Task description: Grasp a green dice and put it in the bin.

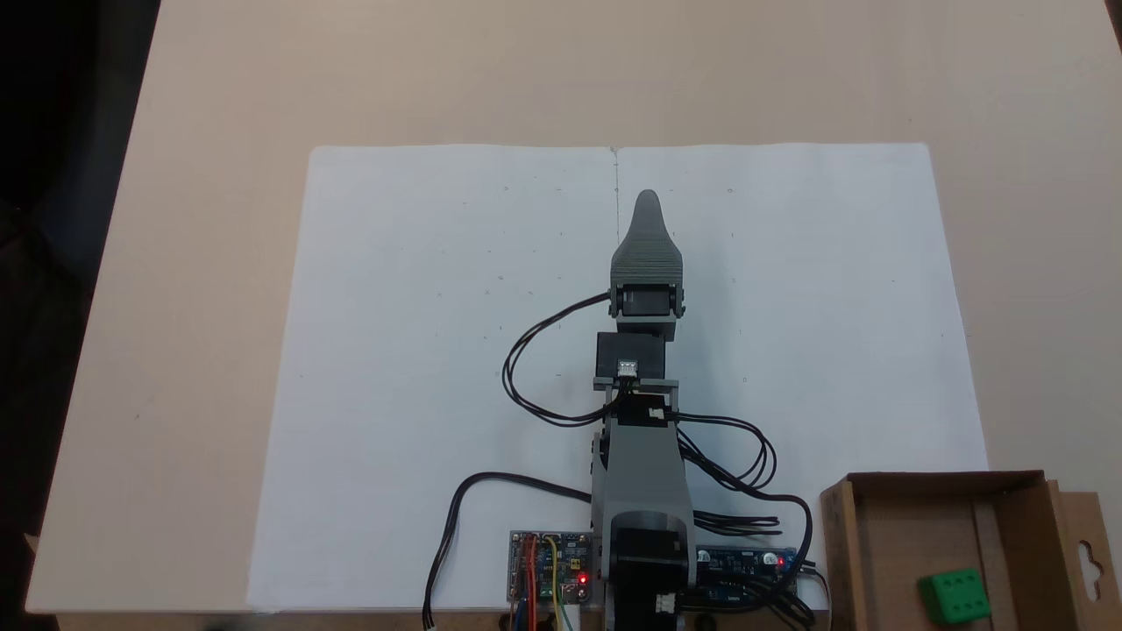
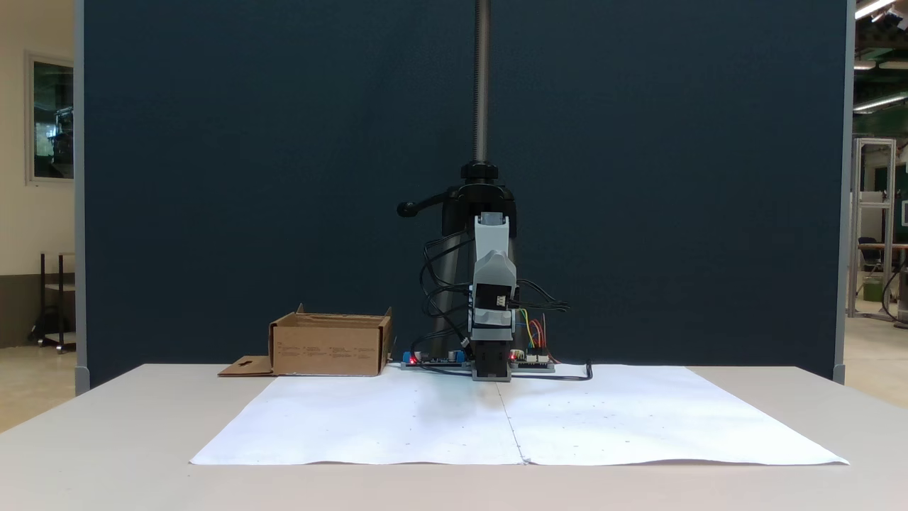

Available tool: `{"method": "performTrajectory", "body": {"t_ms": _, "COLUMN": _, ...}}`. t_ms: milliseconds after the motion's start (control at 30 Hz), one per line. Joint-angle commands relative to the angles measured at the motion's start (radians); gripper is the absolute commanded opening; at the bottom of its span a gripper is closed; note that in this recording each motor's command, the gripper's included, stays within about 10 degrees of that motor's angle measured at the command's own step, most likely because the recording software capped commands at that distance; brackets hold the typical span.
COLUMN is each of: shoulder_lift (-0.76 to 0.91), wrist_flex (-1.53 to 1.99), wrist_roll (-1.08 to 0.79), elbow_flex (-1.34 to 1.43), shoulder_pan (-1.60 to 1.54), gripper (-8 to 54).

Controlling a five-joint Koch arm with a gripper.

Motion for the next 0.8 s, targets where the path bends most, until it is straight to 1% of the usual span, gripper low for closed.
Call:
{"method": "performTrajectory", "body": {"t_ms": 0, "shoulder_lift": 0.107, "wrist_flex": -0.11, "wrist_roll": -0.055, "elbow_flex": 0.067, "shoulder_pan": -0.003, "gripper": 44.3}}
{"method": "performTrajectory", "body": {"t_ms": 767, "shoulder_lift": 0.107, "wrist_flex": -0.14, "wrist_roll": -0.052, "elbow_flex": 0.067, "shoulder_pan": -0.021, "gripper": 44.5}}
